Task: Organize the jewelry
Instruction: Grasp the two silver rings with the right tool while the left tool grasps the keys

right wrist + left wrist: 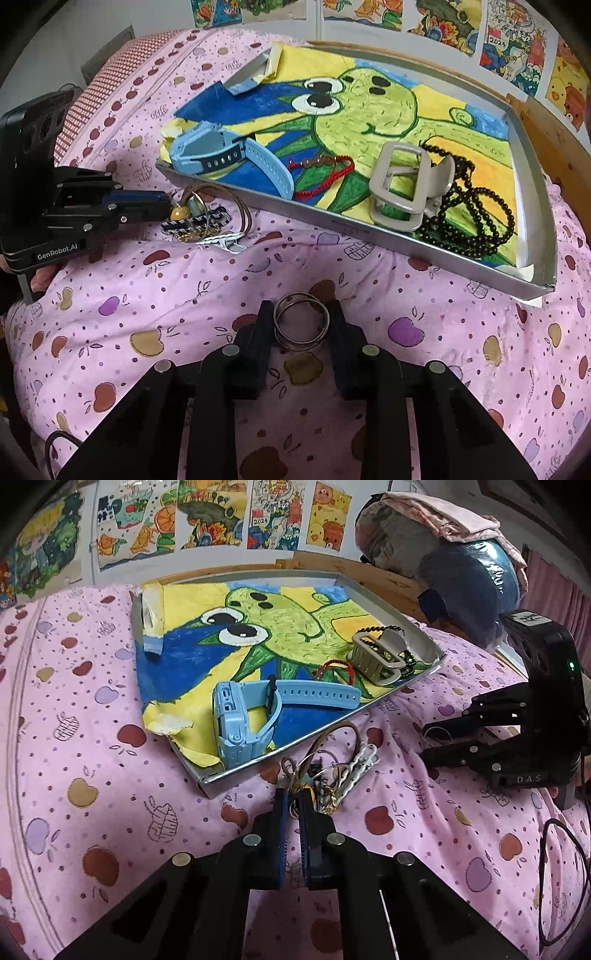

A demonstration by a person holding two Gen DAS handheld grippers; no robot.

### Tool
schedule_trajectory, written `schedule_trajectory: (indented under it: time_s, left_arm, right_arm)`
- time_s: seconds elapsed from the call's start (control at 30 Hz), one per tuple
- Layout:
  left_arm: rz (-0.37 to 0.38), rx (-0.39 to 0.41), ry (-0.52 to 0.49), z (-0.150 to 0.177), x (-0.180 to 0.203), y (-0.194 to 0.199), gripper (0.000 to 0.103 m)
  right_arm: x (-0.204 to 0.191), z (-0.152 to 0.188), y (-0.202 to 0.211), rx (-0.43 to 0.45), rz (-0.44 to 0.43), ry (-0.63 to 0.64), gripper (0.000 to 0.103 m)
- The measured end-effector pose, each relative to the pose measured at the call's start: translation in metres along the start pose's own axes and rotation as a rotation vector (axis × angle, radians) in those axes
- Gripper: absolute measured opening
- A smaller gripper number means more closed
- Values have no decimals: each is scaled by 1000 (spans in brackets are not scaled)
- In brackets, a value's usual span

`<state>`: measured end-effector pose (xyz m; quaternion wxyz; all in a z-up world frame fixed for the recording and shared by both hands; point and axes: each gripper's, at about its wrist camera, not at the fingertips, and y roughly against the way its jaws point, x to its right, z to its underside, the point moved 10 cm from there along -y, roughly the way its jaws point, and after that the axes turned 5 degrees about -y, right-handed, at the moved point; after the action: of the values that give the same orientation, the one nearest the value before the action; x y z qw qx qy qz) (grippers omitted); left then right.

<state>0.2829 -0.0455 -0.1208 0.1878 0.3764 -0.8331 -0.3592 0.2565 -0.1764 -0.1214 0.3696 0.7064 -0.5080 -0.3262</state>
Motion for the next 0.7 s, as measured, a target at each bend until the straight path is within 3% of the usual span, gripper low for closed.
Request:
schedule_trajectory:
  time_s: [0.3,0.7]
  left_arm:
    - [-14,64,-6,-2,6,36,6]
    - [-20,39,-123,27,27,67,6]
  right_arm:
    - [-8,-2,21,69,-22,26,25]
    - [-18,2,24,73,-56,46,25]
